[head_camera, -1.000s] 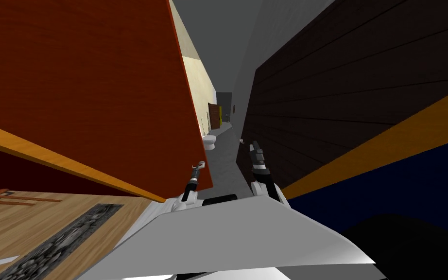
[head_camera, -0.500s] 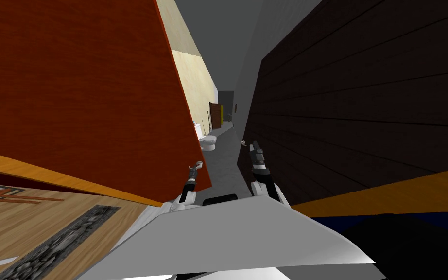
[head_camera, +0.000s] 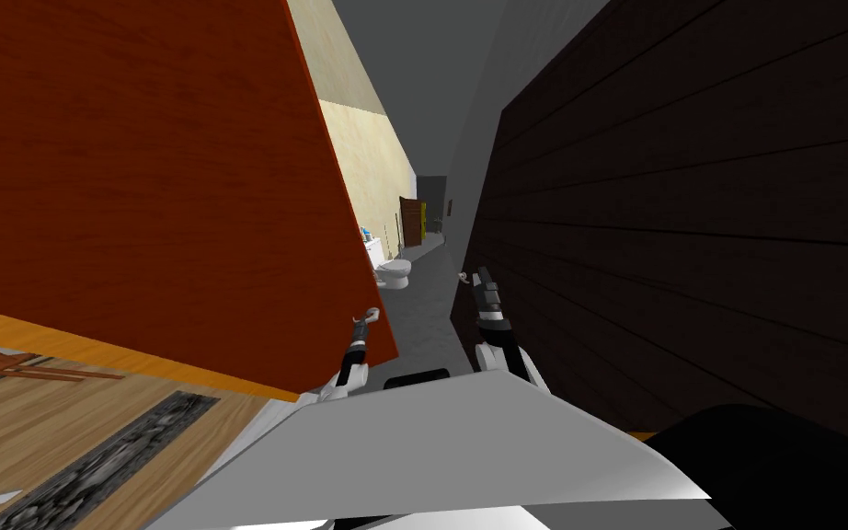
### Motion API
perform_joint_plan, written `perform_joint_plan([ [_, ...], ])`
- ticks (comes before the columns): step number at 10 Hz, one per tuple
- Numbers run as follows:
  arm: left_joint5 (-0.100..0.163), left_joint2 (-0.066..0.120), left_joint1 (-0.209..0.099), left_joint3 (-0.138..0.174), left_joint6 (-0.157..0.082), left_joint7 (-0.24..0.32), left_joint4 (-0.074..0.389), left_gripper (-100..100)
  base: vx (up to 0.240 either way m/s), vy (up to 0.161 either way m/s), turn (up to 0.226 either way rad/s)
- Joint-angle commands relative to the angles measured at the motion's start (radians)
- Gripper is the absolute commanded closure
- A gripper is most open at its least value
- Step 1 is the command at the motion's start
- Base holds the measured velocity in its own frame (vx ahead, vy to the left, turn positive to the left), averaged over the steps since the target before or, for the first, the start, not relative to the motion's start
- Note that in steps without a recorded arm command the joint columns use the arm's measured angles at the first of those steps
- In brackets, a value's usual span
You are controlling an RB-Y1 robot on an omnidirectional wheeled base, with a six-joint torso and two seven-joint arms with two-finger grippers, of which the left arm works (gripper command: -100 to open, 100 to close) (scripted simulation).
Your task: Push the door open
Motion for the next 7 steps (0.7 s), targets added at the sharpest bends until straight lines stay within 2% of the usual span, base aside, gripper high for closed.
perform_joint_plan([
  [1, 0.000, 0.004, 0.031, 0.002, 0.040, 0.000, -0.050, 100, 0.051, -0.018, 0.003],
  [2, 0.000, 0.004, 0.031, 0.002, 0.040, 0.000, -0.086, 100, -0.009, 0.004, -0.017],
  [3, 0.012, 0.004, 0.032, 0.024, 0.040, -0.009, -0.084, 100, 0.090, -0.061, 0.034],
  [4, 0.012, 0.004, 0.032, 0.024, 0.040, -0.009, -0.084, 100, 0.143, -0.078, 0.063],
  [7, 0.025, 0.004, 0.033, 0.049, 0.040, -0.019, -0.082, 100, 0.166, -0.071, 0.057],
])
